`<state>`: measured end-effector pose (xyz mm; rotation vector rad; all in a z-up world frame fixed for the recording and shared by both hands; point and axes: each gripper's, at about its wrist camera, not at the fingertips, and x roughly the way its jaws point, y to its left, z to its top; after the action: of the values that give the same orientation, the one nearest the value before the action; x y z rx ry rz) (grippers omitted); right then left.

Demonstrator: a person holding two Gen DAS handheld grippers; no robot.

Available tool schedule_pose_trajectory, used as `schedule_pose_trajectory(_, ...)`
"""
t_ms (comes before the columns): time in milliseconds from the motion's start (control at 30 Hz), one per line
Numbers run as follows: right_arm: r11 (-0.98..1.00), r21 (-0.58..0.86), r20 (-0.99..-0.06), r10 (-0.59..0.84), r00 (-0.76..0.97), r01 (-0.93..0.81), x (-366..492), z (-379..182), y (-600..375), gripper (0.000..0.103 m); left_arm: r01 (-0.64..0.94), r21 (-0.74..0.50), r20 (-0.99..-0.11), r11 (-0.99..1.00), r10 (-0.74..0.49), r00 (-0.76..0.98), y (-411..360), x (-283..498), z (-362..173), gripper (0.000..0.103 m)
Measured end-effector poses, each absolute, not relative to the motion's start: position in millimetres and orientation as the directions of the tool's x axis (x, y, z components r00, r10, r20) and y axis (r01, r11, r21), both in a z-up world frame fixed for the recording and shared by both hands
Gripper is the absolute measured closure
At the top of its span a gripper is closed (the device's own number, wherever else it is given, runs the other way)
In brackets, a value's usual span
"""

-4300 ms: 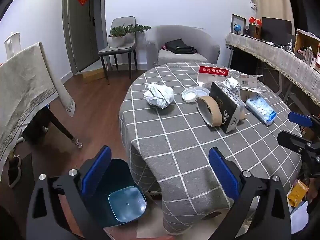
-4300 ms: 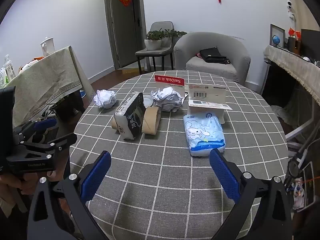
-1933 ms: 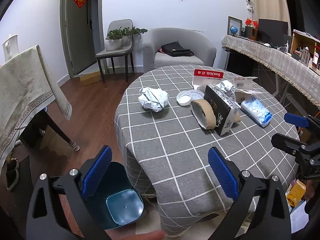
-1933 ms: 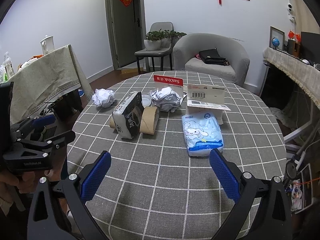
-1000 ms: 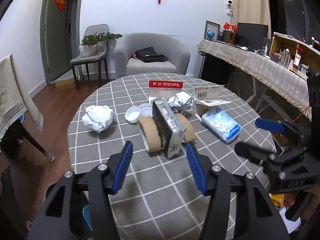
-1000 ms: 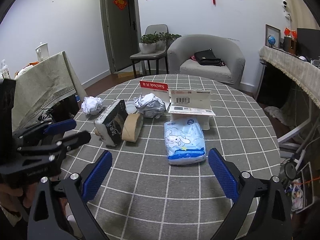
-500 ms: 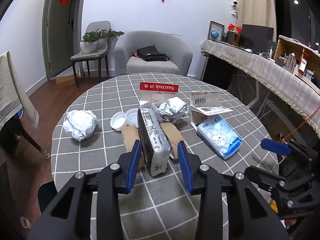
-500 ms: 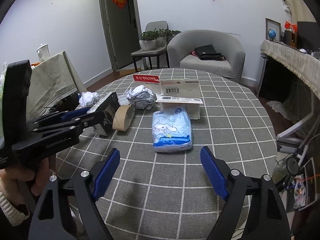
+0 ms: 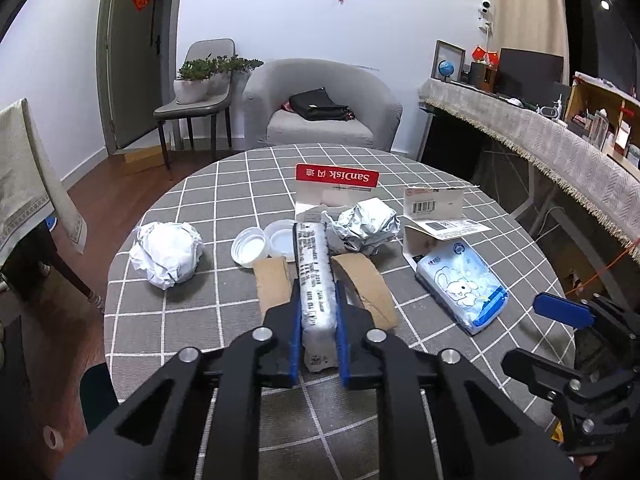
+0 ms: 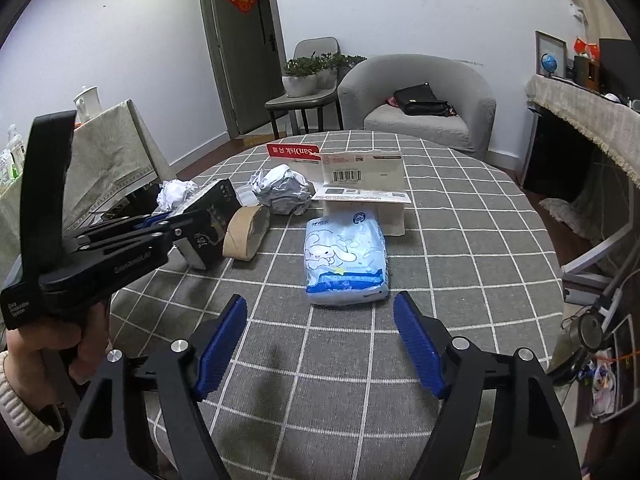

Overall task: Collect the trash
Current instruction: 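Grasp the black box with the left tool while the right tool grasps the blue wipes pack, then carry the black box and wipes pack with both tools over the teal bin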

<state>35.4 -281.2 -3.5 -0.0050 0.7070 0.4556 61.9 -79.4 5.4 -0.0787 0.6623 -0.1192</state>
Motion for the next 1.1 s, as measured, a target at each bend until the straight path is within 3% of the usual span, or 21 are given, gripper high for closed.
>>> schedule_pose_trajectory(600, 0.929, 0.121, -0.692, 0.331, 0.641, -0.349, 75, -13, -262, 0.027, 0.176, -0.163, -0.564, 0.971, -0.238, 0.791, -57, 38, 19, 0.089)
schedule_pose_trajectory(767, 0.949, 0.125, -0.728, 0.287, 0.623, -0.291, 92, -17, -258, 0.037, 0.198, -0.184, -0.549, 0.963, -0.268, 0.792, -46, 33, 23, 0.089)
schedule_pose_trajectory(933, 0.961, 0.078, -0.752, 0.23, 0.617, -0.264, 102, -21, -251, 0.039, 0.201, -0.186, -0.531, 0.962, -0.271, 0.803, -33, 27, 28, 0.089)
schedule_pose_trajectory(1100, 0.959, 0.041, -0.757, 0.214, 0.618, -0.281, 98, -19, -239, 0.051, 0.194, -0.192, -0.518, 0.962, -0.267, 0.812, -21, 24, 33, 0.089)
